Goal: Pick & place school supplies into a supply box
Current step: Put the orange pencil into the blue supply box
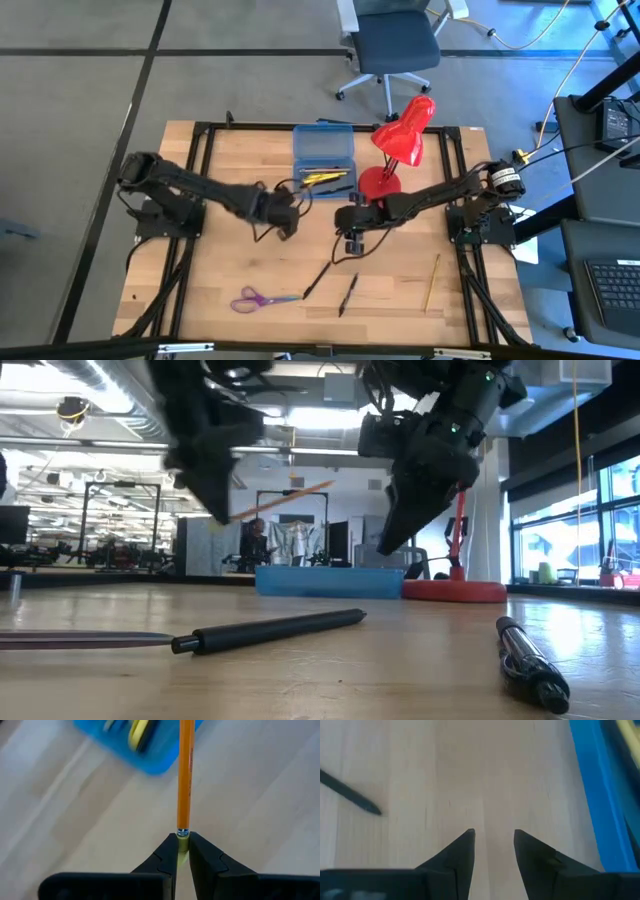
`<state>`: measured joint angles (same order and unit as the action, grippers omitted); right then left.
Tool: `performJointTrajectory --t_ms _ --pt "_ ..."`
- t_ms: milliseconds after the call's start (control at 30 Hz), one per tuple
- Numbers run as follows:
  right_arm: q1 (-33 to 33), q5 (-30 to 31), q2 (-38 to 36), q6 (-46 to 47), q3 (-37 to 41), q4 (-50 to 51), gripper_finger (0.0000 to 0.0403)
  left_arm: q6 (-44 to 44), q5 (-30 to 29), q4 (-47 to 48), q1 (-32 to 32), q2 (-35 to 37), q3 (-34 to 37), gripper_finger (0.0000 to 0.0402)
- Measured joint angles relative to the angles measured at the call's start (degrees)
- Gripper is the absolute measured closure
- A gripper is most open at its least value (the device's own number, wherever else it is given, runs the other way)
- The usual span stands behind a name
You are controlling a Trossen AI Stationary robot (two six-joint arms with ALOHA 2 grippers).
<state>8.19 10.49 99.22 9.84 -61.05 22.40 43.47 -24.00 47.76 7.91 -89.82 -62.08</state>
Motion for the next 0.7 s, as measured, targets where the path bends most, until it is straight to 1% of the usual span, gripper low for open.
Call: performJointTrajectory --t_ms 100,200,300,433,500,600,700 --pt "0.0 -0.1 0.0 3.6 -2.1 6.7 0.026 -11.5 2.3 -6.1 -4.9 0.0 0.0 0.0374" --pt "0.0 -0.2 0.0 7.9 -4.3 14.0 0.026 -20.9 5.1 -11.1 -9.2 0.0 0.0 0.0375" --pt "0.1 -3.0 0.0 12.1 -5.3 19.8 0.026 -28.9 8.2 -15.1 -13.1 0.0 0.0 0.0376" --pt "1.3 -8.6 0.0 15.3 -5.1 21.5 0.026 -37.2 11.4 -20.8 -17.5 -0.5 0.0 0.0375" --pt "2.2 -10.4 0.0 16.8 -4.9 22.1 0.026 -40.2 13.7 -23.1 -19.6 -1.2 0.0 0.0375" --pt "3.8 -11.2 0.0 20.6 -4.9 23.1 0.026 -43.9 17.4 -24.7 -22.3 -2.5 -0.1 0.0376" --pt "5.3 -11.3 0.0 26.0 -4.9 24.2 0.026 -46.3 19.0 -25.6 -24.4 -3.8 -0.1 0.0376"
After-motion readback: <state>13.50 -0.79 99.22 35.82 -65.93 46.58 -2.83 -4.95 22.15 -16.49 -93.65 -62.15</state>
